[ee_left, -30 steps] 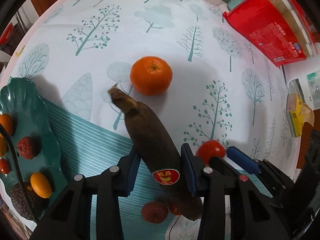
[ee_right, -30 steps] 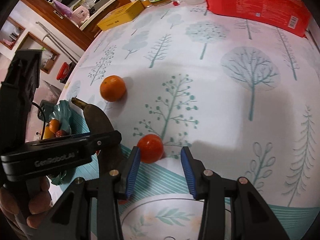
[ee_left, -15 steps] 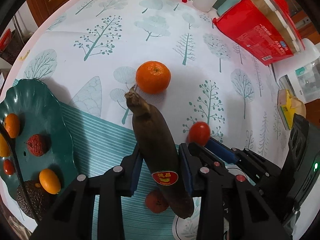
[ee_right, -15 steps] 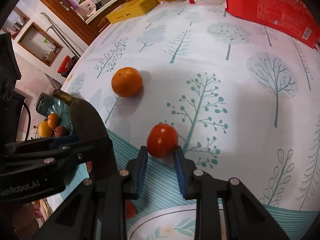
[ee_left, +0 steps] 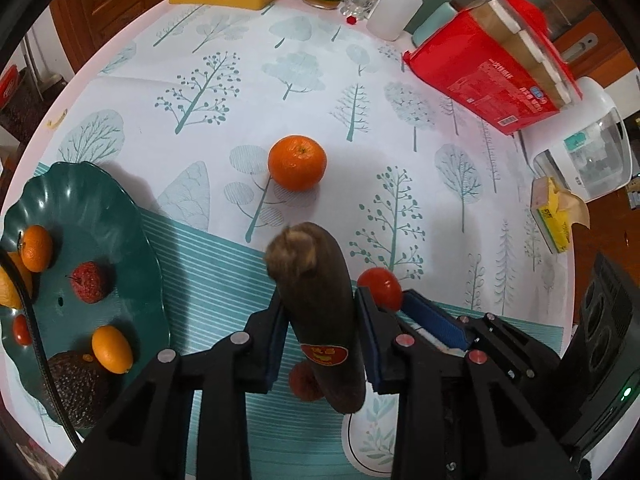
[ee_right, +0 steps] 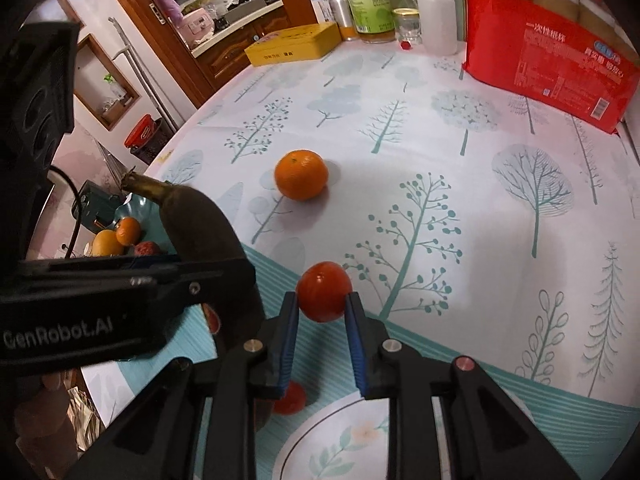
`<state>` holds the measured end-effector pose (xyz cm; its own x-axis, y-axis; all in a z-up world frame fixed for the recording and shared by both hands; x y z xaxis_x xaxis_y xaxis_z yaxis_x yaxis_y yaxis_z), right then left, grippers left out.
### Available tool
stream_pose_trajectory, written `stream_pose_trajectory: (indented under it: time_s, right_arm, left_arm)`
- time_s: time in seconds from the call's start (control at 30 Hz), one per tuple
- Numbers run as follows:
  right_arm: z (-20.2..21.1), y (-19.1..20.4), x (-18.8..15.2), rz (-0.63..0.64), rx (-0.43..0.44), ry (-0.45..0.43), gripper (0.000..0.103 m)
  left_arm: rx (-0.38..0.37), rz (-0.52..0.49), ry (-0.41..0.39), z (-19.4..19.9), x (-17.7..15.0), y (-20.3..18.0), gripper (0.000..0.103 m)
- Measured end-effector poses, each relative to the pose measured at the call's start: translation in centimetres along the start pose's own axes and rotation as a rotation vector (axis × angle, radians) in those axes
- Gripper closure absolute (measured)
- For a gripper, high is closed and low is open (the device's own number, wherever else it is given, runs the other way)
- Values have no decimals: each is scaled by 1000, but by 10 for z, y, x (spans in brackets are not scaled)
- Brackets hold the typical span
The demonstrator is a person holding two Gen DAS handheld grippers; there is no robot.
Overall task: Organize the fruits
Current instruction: 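Carry the banana and cherry tomato onto the green plate and open both tools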
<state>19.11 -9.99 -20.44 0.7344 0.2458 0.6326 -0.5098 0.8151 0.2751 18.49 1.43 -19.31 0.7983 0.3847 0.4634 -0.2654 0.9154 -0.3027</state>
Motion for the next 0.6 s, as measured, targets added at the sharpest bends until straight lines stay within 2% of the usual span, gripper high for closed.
stream_pose_trajectory:
  time_s: [0.37,0.6]
  right_arm:
    - [35,26,5,14,23,-60,80]
    - [55,63,20,60,58,-108,80]
  left_arm:
    - [-56,-11,-52,46,3,3,73]
    - [-52,-63,-90,95,8,25,73]
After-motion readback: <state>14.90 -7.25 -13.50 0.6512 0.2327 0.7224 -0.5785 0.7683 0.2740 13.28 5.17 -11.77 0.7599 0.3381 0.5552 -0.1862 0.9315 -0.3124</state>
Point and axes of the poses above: each gripper's, at about its wrist camera, not at the fingertips, and z roughly against the way its jaws point, y to its left, x to its top, the point moved 3 cm from there along -z, roughly the way its jaws point, and after that the axes turned 15 degrees about -y, right-handed, at the moved point
